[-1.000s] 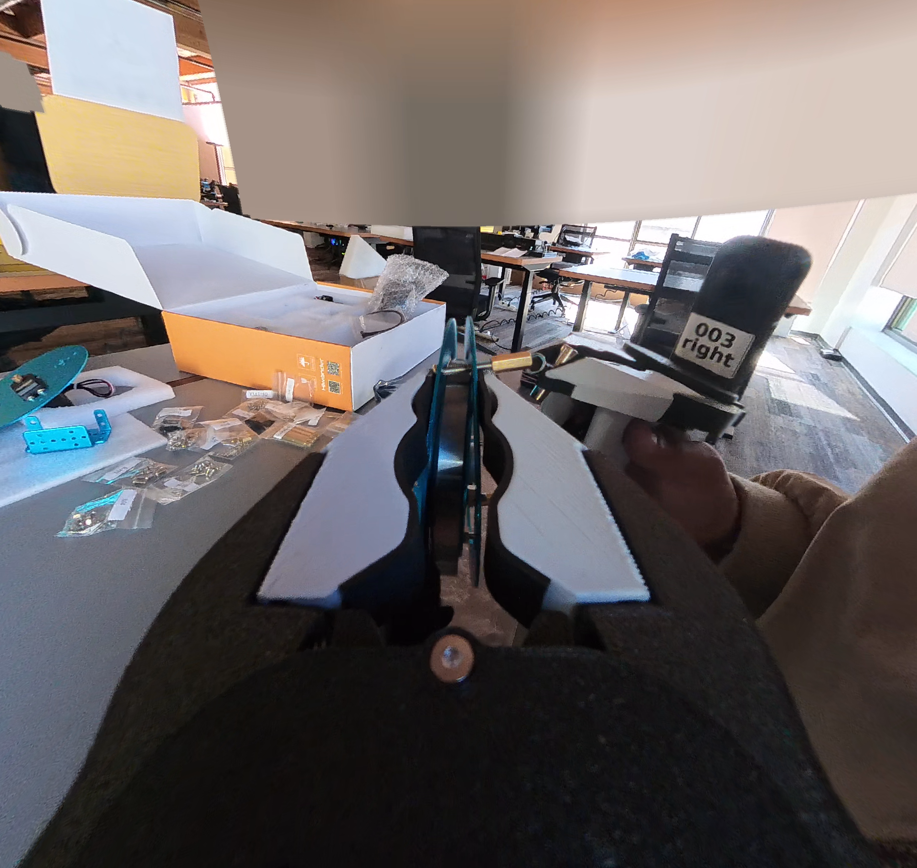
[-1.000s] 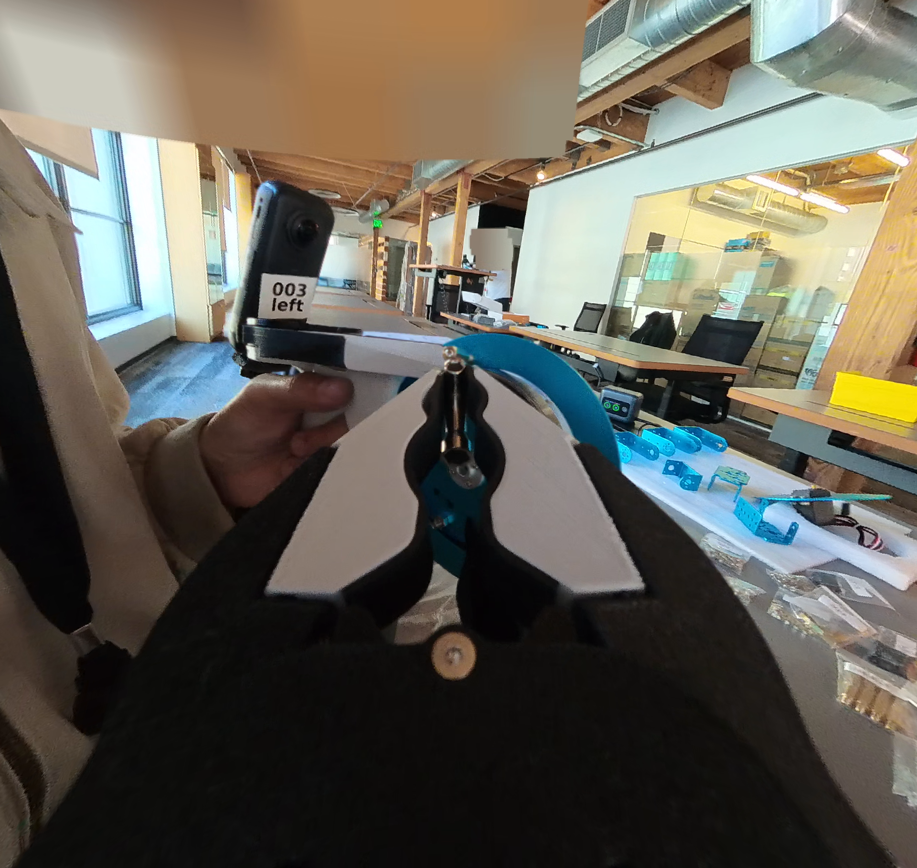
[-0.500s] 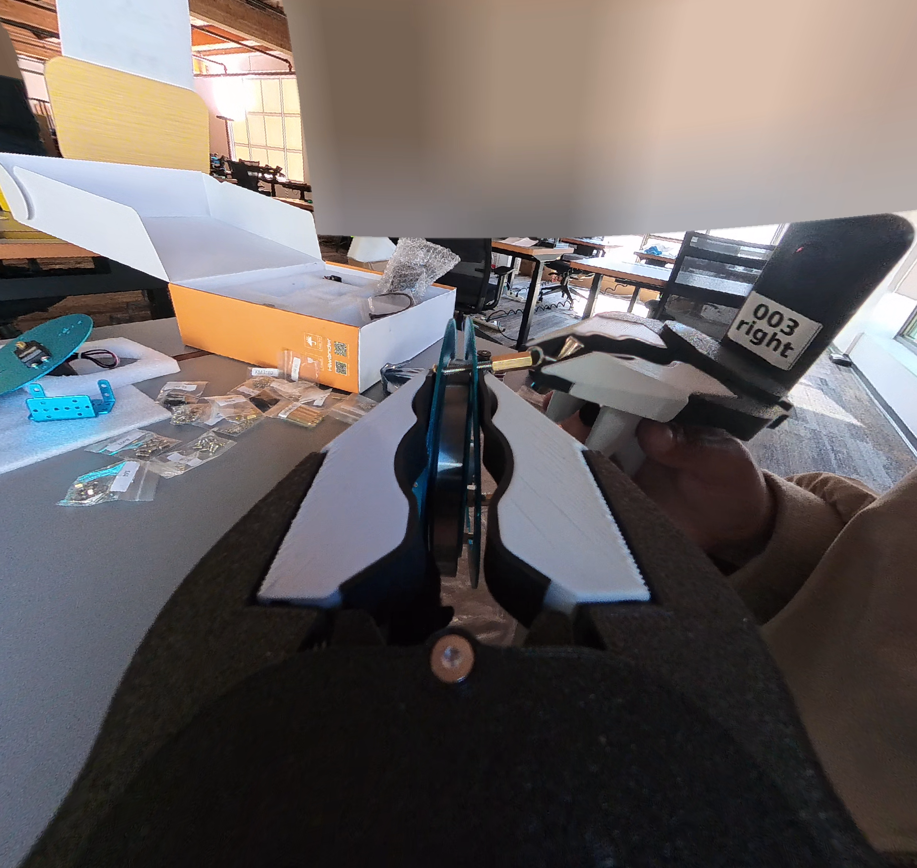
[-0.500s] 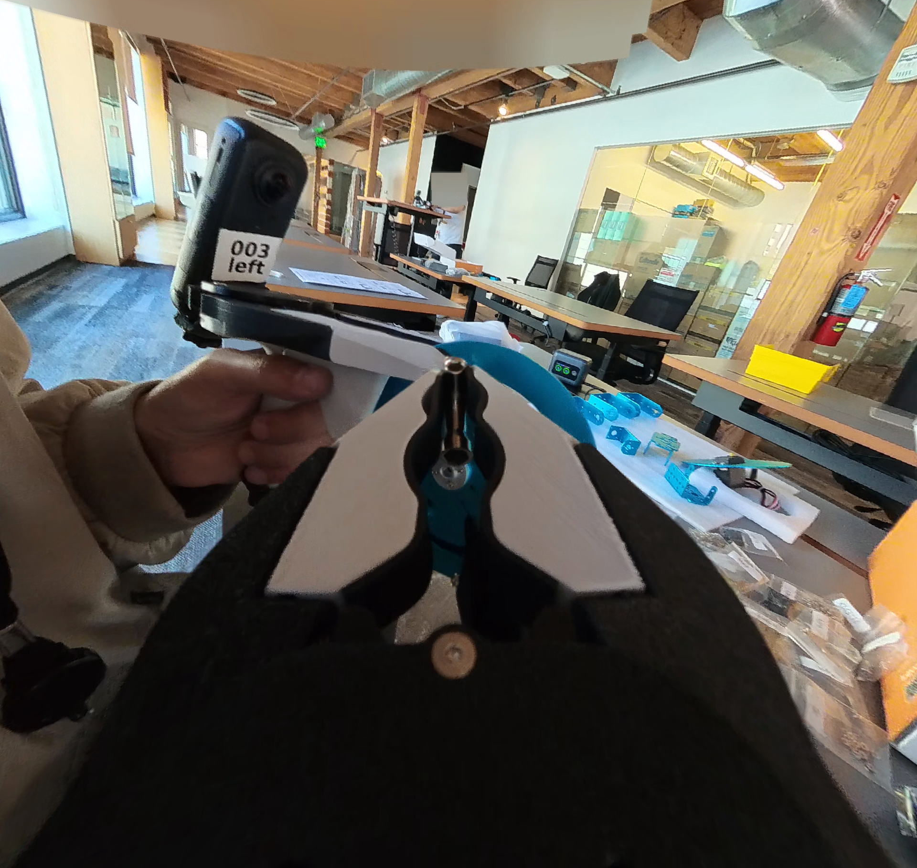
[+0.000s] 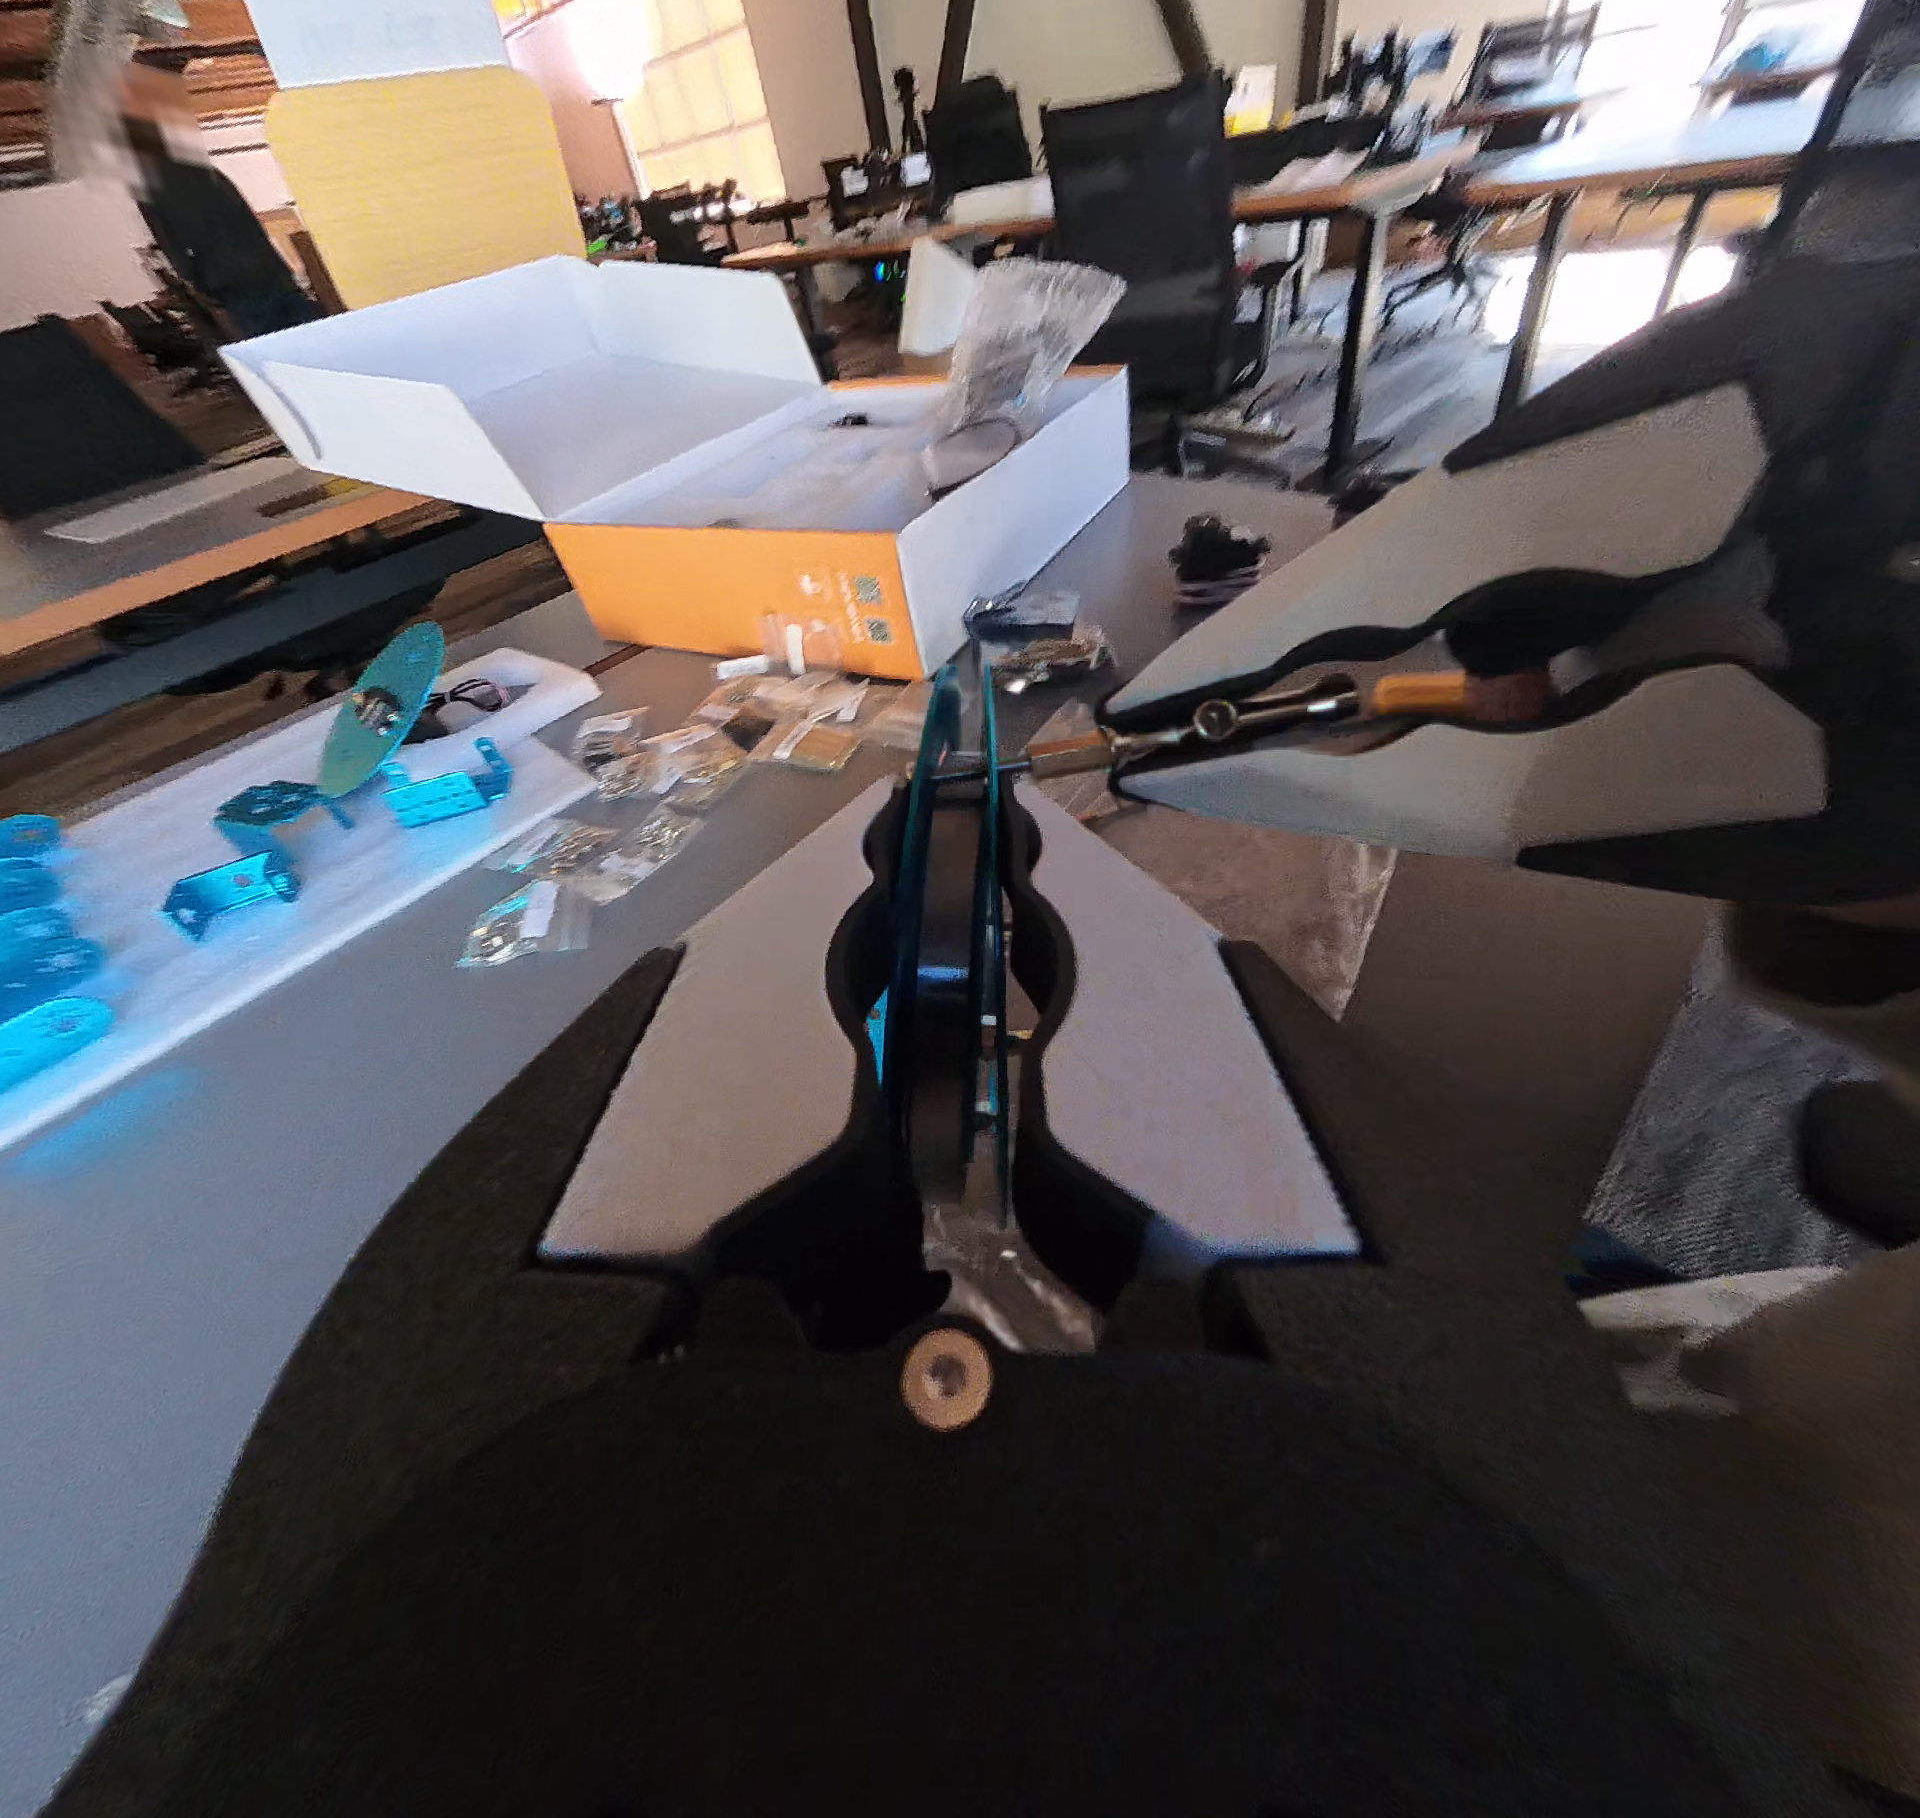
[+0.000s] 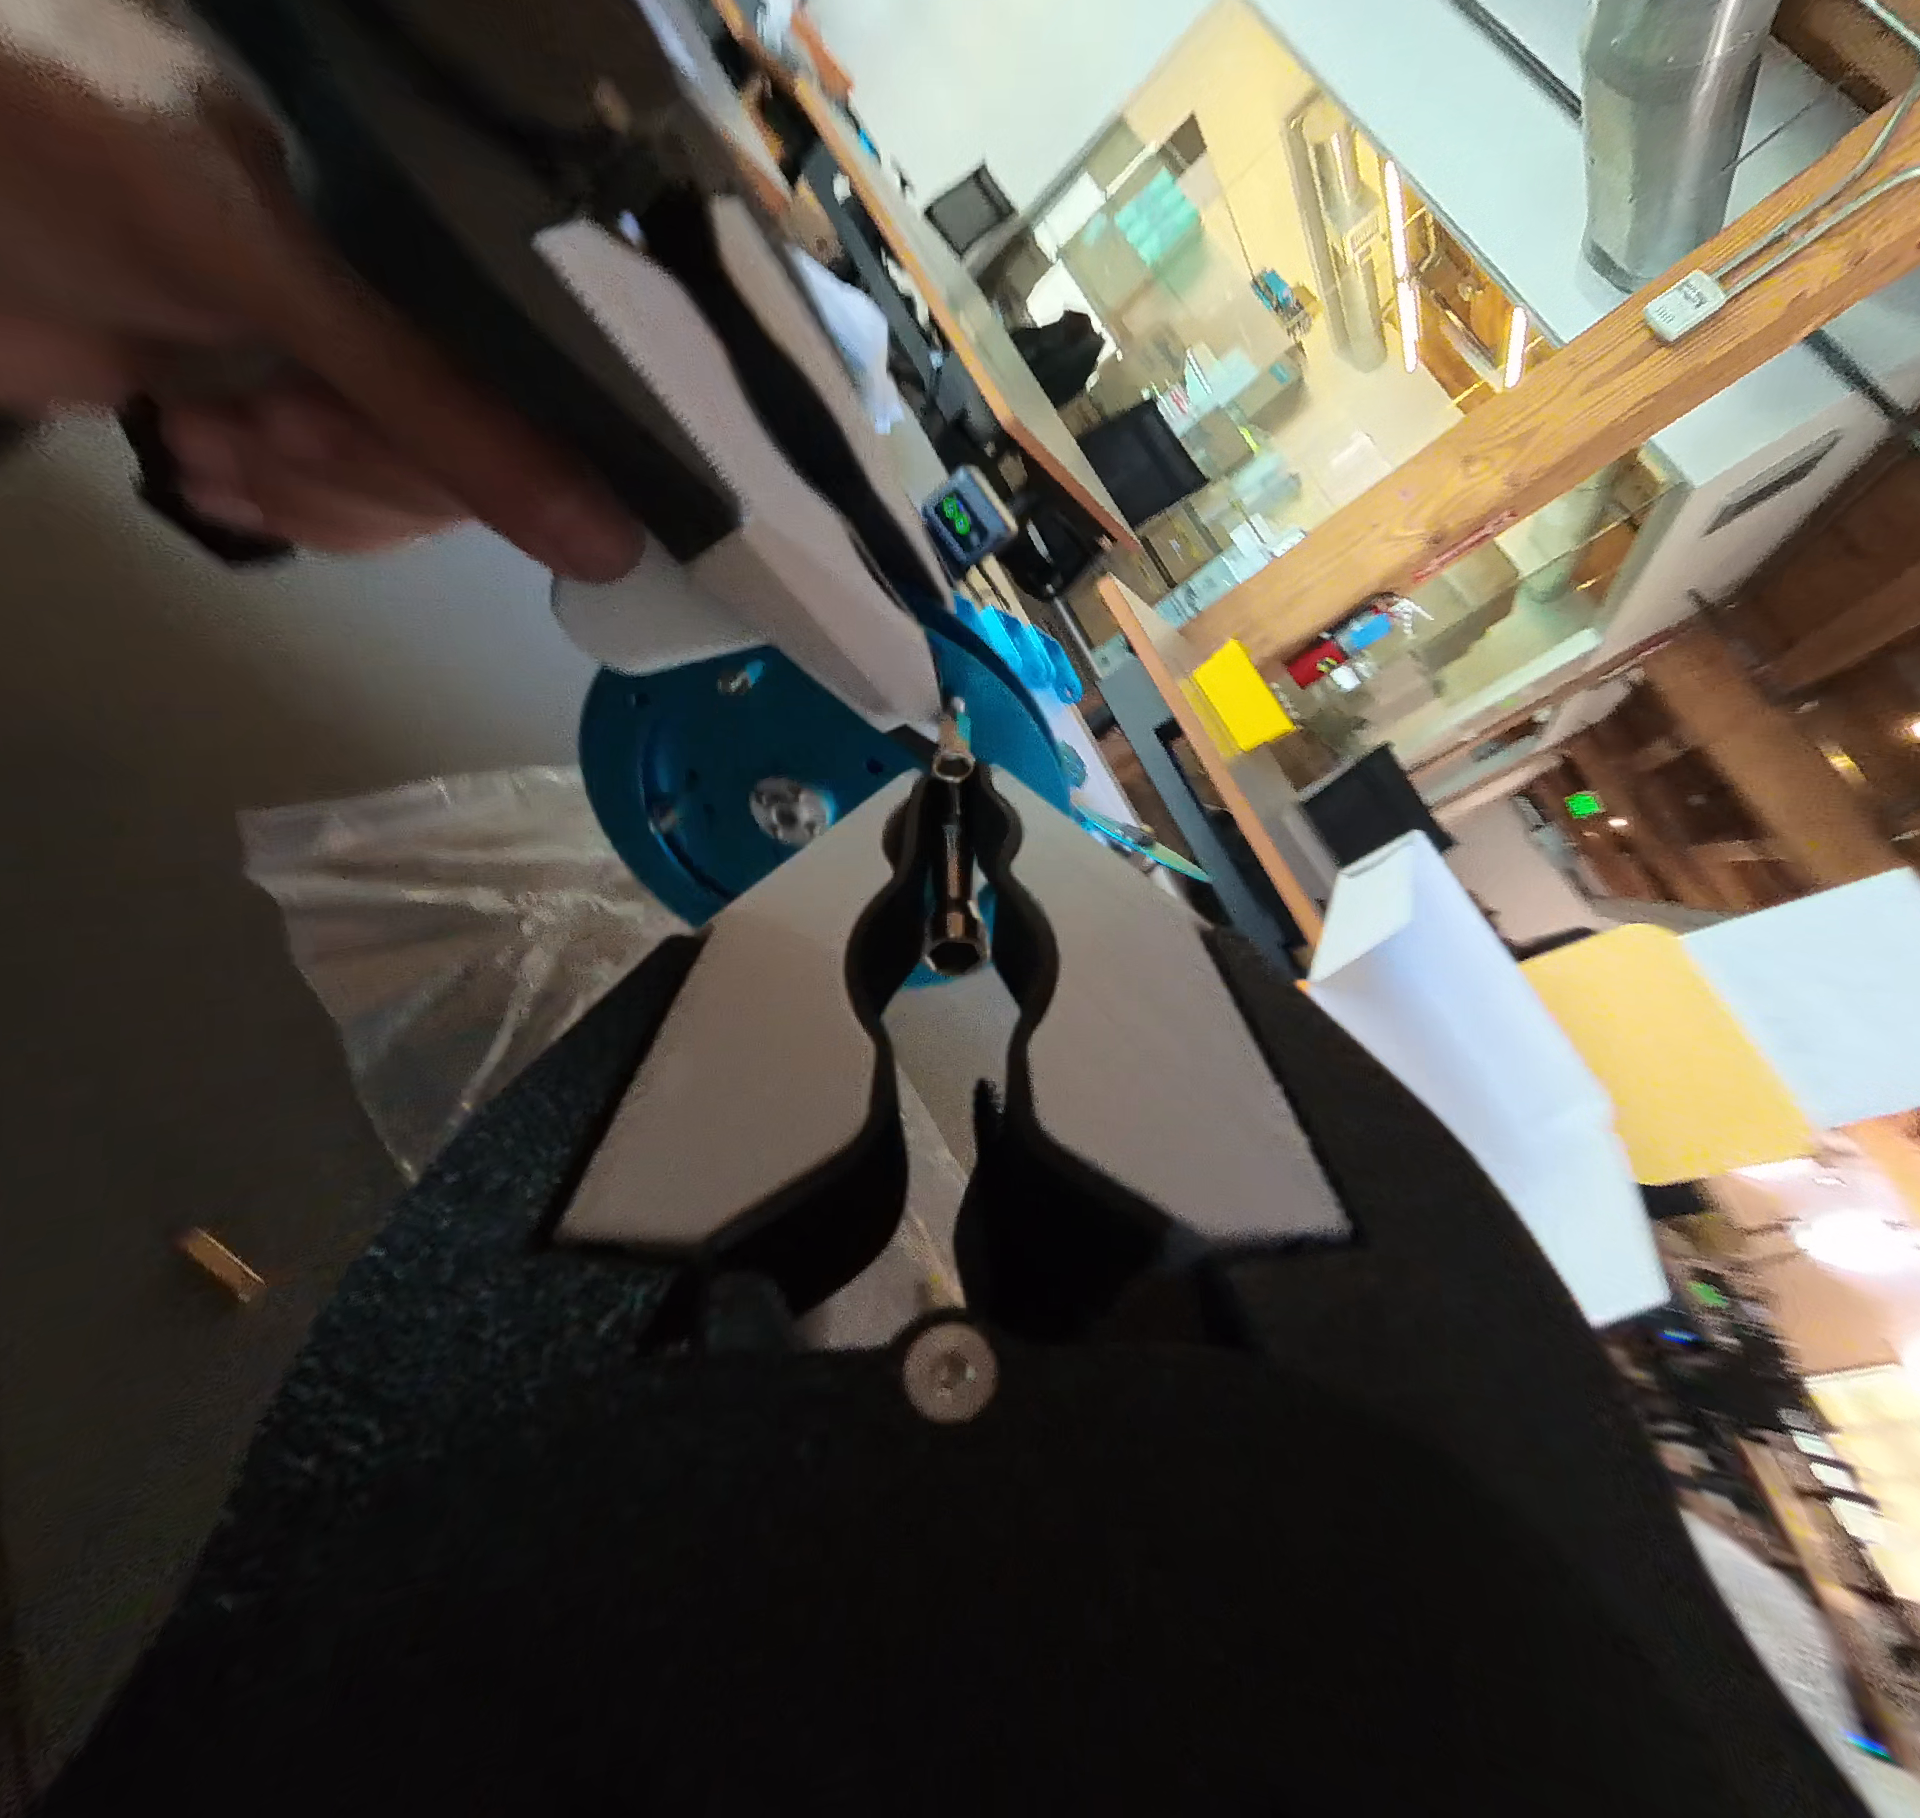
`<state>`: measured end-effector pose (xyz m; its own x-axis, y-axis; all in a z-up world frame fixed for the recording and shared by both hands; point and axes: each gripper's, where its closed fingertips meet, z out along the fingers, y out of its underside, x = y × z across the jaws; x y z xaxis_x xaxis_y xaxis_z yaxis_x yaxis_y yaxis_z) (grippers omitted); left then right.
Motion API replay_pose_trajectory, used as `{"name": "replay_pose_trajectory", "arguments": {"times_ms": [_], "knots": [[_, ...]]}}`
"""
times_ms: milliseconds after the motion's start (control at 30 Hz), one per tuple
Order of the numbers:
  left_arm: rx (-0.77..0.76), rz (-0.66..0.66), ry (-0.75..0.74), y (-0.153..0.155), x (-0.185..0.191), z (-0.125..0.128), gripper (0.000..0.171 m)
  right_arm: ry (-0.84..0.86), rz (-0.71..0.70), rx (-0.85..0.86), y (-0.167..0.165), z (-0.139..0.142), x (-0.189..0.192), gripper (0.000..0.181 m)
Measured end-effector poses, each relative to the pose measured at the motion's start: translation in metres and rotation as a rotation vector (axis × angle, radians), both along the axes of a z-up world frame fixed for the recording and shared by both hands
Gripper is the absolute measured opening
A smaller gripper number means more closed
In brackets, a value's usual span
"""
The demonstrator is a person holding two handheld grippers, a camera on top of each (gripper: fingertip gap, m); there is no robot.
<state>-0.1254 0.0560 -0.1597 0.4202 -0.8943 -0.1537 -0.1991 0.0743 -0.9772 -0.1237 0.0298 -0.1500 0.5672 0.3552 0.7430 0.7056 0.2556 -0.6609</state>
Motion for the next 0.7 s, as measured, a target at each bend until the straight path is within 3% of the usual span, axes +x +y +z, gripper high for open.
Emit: {"name": "replay_pose_trajectory", "arguments": {"times_ms": [233, 433, 567, 700], "knots": [[-0.129, -0.003, 0.135, 0.007, 0.001, -0.03, 0.013, -0.365, -0.091, 0.146, 0.008, -0.024, 0.001, 0.005], [-0.175, -0.041, 0.251, 0.01, 0.0, -0.045, 0.013, -0.563, -0.05, 0.274, 0.011, -0.041, -0.001, 0.006], [-0.189, -0.066, 0.249, 0.013, 0.001, -0.042, 0.012, -0.524, -0.009, 0.28, 0.015, -0.039, -0.001, 0.005], [-0.036, -0.008, 0.258, 0.021, 0.002, -0.031, 0.012, -0.325, -0.062, 0.147, 0.022, -0.034, 0.0, 0.005]]}}
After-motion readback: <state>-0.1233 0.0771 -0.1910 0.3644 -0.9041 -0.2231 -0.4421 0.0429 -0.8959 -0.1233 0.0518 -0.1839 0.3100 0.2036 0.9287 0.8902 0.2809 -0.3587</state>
